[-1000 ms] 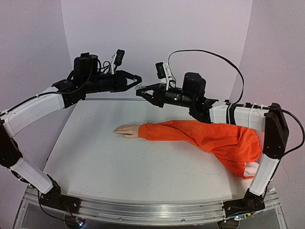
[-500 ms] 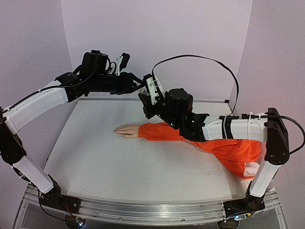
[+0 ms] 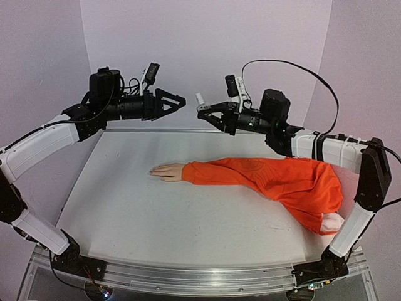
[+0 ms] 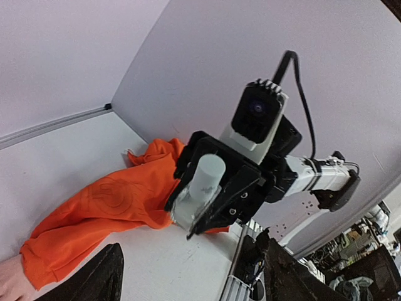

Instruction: Paint the nails

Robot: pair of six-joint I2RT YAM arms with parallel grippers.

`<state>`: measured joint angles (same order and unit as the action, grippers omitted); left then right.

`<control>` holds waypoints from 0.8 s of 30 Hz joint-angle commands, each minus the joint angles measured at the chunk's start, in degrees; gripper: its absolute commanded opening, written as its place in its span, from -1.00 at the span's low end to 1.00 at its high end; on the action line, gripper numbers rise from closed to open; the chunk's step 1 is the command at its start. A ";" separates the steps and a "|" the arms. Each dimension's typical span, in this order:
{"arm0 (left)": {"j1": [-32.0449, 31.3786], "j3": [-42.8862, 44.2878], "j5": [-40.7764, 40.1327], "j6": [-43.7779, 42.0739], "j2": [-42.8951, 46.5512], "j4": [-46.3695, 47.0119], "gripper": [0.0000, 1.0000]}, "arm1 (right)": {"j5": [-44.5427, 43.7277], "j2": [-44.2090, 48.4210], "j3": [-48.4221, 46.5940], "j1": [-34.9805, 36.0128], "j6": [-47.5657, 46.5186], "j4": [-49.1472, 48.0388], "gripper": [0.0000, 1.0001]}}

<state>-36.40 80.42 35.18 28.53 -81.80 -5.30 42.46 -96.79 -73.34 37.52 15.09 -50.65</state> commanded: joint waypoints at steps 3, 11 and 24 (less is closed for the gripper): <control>-2.17 1.85 8.96 -0.17 -0.08 9.78 0.51 | 21.11 -5.26 -5.19 0.89 20.24 -18.05 -1.00; -3.01 2.78 8.46 -0.14 -1.31 9.90 0.26 | 22.56 -8.42 -4.67 0.89 30.80 -30.52 -1.00; -3.68 2.28 3.74 -0.19 -2.31 9.19 -0.68 | 19.80 -8.70 -3.34 0.91 28.20 -30.20 -1.00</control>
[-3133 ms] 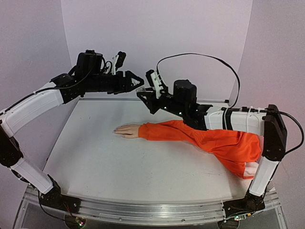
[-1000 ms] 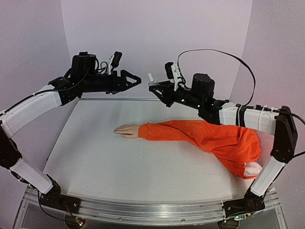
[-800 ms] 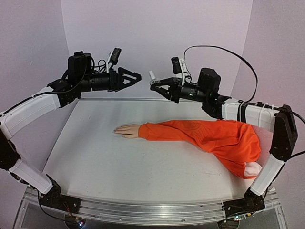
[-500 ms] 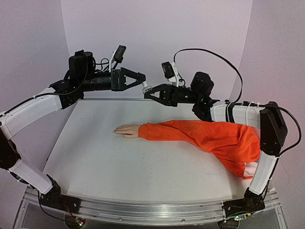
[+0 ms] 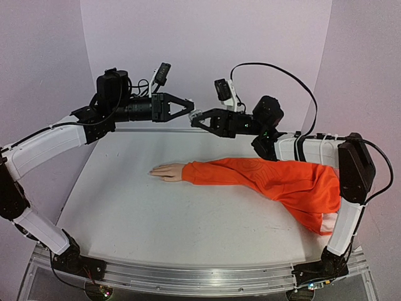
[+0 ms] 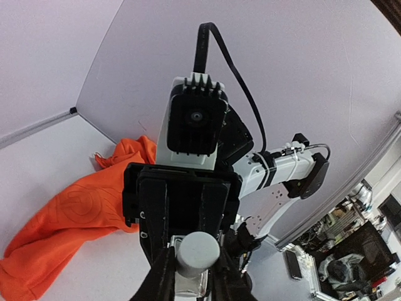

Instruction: Paint the nails

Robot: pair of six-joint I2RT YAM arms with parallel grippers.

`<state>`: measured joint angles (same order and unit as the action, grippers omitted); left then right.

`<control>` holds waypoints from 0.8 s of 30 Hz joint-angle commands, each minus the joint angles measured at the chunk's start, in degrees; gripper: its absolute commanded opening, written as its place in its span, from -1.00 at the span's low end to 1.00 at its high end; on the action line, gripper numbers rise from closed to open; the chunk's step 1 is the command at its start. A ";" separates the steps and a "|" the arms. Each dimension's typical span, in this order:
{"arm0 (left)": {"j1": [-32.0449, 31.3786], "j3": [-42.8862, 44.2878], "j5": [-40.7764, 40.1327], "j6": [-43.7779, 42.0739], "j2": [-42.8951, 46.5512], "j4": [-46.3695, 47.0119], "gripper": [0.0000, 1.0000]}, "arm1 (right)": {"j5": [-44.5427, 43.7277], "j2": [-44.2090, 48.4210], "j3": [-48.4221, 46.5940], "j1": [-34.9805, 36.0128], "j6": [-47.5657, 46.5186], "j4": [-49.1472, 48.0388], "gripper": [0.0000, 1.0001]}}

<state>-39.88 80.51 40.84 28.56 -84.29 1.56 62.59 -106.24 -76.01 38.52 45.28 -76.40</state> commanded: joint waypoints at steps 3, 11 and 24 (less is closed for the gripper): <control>-0.19 2.13 -3.79 -0.17 0.18 1.40 -0.91 | -5.07 2.51 -0.37 -0.07 -11.37 6.32 -1.00; -0.53 1.66 -15.79 -0.42 0.57 -5.77 -1.00 | -96.72 11.42 3.31 14.59 -45.32 28.80 -1.00; -0.57 4.00 -16.48 -1.39 0.67 -11.56 0.10 | -59.52 12.27 5.17 12.01 -48.46 24.71 -1.00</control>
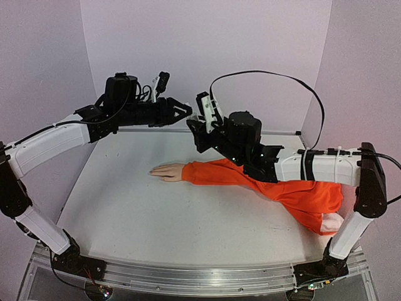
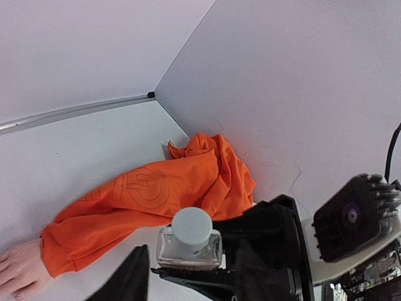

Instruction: Paint the nails

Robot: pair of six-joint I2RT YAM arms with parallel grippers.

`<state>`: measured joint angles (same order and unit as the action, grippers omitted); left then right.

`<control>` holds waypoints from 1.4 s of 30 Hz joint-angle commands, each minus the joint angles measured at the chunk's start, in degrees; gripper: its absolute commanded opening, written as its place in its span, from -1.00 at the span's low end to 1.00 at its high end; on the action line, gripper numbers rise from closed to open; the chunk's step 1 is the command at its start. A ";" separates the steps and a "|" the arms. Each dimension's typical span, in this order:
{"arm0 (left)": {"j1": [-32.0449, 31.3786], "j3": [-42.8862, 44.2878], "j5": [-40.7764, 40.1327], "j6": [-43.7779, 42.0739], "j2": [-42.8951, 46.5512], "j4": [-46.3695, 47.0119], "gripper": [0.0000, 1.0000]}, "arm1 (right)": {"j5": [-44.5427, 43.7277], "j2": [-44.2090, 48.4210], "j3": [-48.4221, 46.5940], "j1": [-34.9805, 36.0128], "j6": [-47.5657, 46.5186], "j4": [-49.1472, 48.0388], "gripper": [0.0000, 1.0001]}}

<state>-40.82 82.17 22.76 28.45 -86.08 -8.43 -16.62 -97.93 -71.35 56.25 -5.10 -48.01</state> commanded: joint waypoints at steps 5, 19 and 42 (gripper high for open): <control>2.24 0.76 7.61 -1.12 4.51 1.88 0.51 | 51.39 5.49 -0.14 -13.70 11.89 -2.65 -1.00; 1.42 2.25 26.98 1.21 0.85 17.56 0.35 | 79.31 -1.27 -6.88 -16.85 30.72 -12.44 -1.00; -6.26 12.70 -22.04 3.03 -4.52 -11.68 -1.00 | -17.15 3.23 3.57 -4.21 -6.67 -9.31 -1.00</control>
<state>-44.18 86.26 15.20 28.47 -88.27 -7.68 9.13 -95.20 -68.45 48.73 6.31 -49.08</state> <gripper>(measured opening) 0.147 0.212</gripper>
